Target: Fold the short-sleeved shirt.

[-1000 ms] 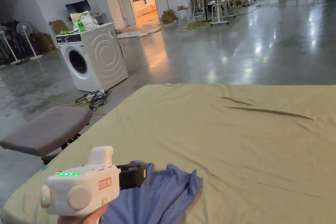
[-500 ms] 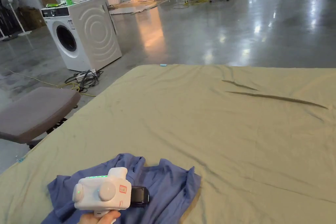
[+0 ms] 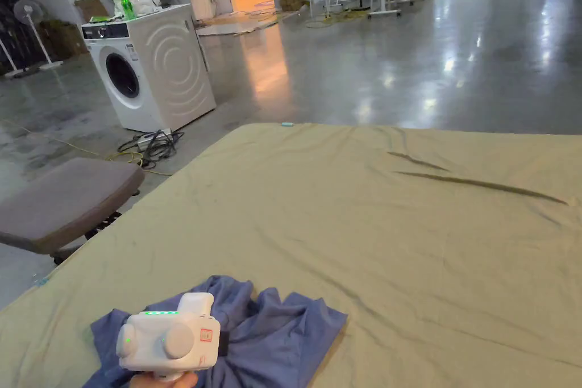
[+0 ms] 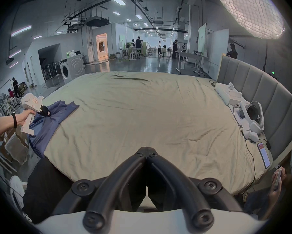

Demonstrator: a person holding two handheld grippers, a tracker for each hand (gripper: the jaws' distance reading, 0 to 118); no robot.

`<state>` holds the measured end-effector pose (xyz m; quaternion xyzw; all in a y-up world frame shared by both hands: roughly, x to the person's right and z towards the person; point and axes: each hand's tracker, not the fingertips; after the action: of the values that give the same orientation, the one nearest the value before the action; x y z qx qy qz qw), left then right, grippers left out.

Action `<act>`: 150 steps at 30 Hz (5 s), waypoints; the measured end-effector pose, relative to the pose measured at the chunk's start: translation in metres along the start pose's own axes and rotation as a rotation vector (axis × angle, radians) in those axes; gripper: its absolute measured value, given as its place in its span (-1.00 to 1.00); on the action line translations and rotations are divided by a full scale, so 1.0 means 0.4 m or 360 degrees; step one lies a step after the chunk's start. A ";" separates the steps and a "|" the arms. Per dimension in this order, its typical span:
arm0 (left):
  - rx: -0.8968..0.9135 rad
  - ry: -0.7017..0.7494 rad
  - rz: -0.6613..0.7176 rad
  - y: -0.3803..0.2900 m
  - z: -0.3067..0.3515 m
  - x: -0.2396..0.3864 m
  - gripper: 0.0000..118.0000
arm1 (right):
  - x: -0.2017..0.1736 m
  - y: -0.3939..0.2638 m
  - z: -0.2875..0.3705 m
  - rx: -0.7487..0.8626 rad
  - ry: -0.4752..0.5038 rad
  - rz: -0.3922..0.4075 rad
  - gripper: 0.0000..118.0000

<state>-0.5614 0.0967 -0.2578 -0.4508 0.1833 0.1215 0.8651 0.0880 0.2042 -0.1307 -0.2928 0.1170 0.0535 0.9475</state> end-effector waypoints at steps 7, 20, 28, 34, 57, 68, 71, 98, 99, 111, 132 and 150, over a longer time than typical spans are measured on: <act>0.0366 -0.0245 0.0179 0.132 0.282 0.014 -0.93 | 0.059 -0.046 0.086 0.0066 -0.0007 -0.0011 -1.00; 0.0599 -0.0747 -0.0238 0.334 0.507 0.566 -0.93 | 0.166 -0.105 0.244 0.0167 -0.0215 -0.0295 -1.00; 0.0054 -0.1400 -0.0605 -0.044 0.315 1.149 -0.93 | 0.248 -0.161 0.326 0.0167 -0.0416 -0.0409 -1.00; -0.0315 -0.1681 -0.0856 -0.411 0.288 1.435 -0.93 | 0.293 -0.229 0.356 0.0025 -0.0537 -0.0464 -1.00; 0.1019 -0.1273 -0.0397 -0.353 0.864 0.607 0.53 | 0.157 0.006 0.298 0.0677 -0.0196 -0.0141 0.90; 0.1408 -0.0667 -0.0392 -0.500 1.027 0.439 1.00 | 0.058 0.059 0.306 0.0787 -0.0046 -0.0049 0.92; 0.1384 -0.0684 -0.0348 -0.502 1.021 0.432 1.00 | 0.044 0.052 0.311 0.0792 -0.0054 -0.0015 0.92; 0.0664 -0.0868 -0.0438 -0.139 0.551 0.650 -0.96 | 0.162 -0.016 0.178 0.0282 -0.0057 -0.0501 -1.00; 0.0551 -0.0907 -0.0453 -0.098 0.479 0.679 -0.96 | 0.174 -0.024 0.156 0.0204 -0.0040 -0.0568 -1.00; -0.0178 -0.0565 -0.0474 0.141 -0.210 0.929 0.32 | 0.304 -0.093 0.029 0.0020 -0.0127 -0.0677 -1.00; -0.0289 -0.0311 -0.0924 0.105 -0.257 1.037 -0.94 | 0.430 0.079 -0.196 -0.0117 -0.0142 -0.0247 -0.55; -0.0262 -0.0392 -0.0886 0.094 -0.243 1.013 -0.94 | 0.582 0.061 -0.739 -0.0702 0.0219 -0.0316 -0.97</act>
<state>-0.2297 0.0561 -0.5097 -0.5340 -0.0637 -0.0520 0.8415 0.2526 0.0643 -0.4396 -0.5055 0.1373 -0.0356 0.8511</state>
